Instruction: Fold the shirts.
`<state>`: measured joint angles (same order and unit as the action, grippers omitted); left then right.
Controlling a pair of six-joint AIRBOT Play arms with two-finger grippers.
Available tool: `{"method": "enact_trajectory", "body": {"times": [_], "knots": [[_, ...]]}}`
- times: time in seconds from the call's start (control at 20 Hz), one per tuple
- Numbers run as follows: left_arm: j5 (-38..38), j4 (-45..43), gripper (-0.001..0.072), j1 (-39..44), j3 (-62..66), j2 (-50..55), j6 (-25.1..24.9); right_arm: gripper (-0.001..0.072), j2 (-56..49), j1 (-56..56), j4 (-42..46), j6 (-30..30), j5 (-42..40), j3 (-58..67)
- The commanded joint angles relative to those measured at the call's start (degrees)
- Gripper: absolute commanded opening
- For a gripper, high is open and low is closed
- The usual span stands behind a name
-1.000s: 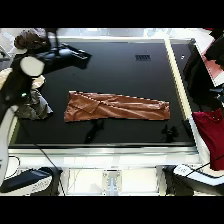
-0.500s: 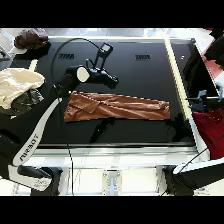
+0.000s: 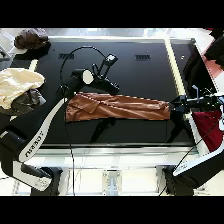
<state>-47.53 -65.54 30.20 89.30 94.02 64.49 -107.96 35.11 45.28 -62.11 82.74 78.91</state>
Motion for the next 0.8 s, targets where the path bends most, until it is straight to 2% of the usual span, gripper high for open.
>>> {"method": "enact_trajectory", "body": {"times": [0.0,0.15,0.5,0.6,0.65,0.7,0.75], "knots": [[-0.35,-0.02,0.0488,0.0,0.02,0.11,0.0,0.0631,-0.5,-0.59,1.49,0.35,-1.14,-0.04],[-0.35,-0.02,0.0488,0.0,0.02,0.11,0.0,0.0596,-0.5,-0.87,1.64,0.7,0.11,-0.04],[-0.35,-0.02,0.0488,0.0,0.02,0.11,0.02,0.0594,-0.52,-5.11,5.2,1.38,-0.61,-0.04],[-0.35,-0.02,0.0488,0.0,0.02,0.11,0.02,0.0462,-0.52,-5.92,4.2,1.4,1.01,-0.04],[-0.35,-0.02,0.0488,0.0,0.02,0.11,0.02,0.0431,-0.52,-6.05,3.93,1.4,1.99,-0.04],[-0.35,-0.02,0.0488,0.0,0.02,0.11,0.02,0.0352,-0.52,-6.32,3.78,1.38,3.04,-0.04],[-0.35,-0.02,0.0488,0.0,0.0,0.15,0.02,0.0311,-0.52,-6.62,3.3,1.38,3.91,-0.04]]}}
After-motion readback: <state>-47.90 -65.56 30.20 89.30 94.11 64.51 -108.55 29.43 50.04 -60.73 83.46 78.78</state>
